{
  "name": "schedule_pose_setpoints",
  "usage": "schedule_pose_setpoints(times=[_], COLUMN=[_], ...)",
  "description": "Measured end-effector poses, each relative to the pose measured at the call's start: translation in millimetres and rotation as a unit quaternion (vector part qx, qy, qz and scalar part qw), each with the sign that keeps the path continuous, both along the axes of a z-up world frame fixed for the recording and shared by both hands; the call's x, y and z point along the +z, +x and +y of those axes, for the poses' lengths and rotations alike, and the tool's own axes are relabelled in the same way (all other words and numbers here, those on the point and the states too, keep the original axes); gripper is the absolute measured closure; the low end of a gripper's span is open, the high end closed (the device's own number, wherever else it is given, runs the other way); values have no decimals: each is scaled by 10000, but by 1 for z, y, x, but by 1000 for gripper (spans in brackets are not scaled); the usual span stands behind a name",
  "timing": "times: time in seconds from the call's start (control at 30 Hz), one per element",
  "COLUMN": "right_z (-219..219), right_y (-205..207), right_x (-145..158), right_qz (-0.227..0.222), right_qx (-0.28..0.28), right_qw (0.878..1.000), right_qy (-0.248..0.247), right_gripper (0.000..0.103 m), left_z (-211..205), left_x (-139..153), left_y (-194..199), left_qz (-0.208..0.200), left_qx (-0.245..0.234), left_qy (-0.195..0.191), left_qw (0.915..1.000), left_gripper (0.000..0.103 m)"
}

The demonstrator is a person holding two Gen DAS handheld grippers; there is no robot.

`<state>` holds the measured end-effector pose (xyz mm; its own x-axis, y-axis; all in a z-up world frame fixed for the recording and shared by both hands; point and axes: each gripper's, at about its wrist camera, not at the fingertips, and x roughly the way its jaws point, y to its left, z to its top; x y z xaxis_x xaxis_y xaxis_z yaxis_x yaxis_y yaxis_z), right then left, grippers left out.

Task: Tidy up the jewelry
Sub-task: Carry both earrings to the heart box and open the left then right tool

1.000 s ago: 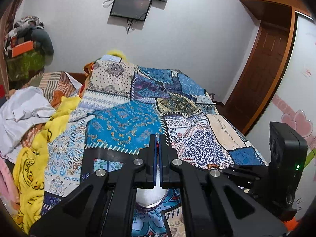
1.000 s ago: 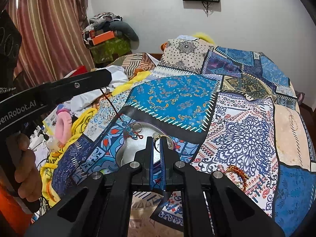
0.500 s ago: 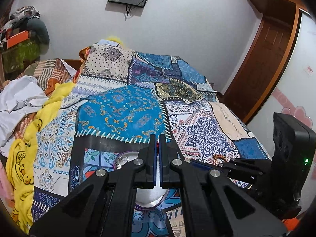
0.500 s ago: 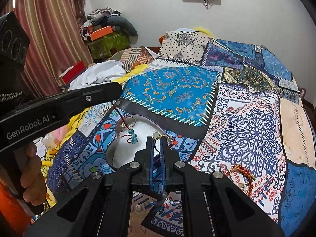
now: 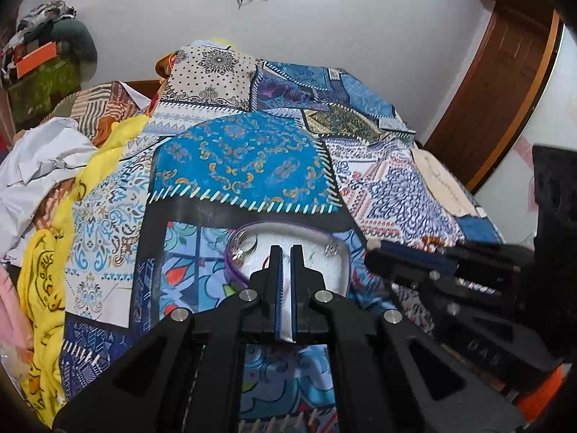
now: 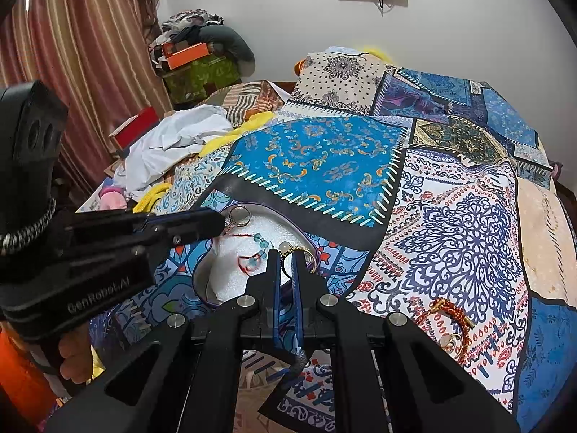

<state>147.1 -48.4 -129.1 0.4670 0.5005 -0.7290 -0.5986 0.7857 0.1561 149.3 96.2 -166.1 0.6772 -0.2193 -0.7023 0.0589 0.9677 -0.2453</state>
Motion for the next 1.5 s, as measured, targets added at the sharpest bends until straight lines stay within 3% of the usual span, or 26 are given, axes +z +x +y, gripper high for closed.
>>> schedule_pose_setpoints(times=[0.07,0.17,0.23,0.37,0.53,0.87,1.17,1.5], right_z=[1,2,2,4,12,36,38,13], right_y=[0,0,1,2,2,-1,-3,-9], right_x=[-1,-1,-1,-1,-1,-15,-17,8], right_qz=[10,28,39,55,75,440,472,221], right_qx=[7,21,19,60,189,589,527,290], right_qw=[10000,10000,10000,10000,9998,9972,9969,9990], right_qy=[-7,-7,6,21,27,-130,-357,-248], right_gripper=[98,98,98,98,98,98,96,74], left_z=[-2,-2,-2,-3,2,31,27,11], left_x=[-2,-5,-8,-9,-7,-11,-5,4], left_y=[-1,-3,-5,-12,-25,-38,-41,-45], left_qz=[54,152,207,194,100,261,166,111], left_qx=[-35,-69,-38,10,132,554,539,403], left_qy=[86,135,242,469,753,755,775,839], left_qw=[9999,9998,9995,9987,9970,9953,9954,9956], left_gripper=[101,89,75,70,55,53,53,53])
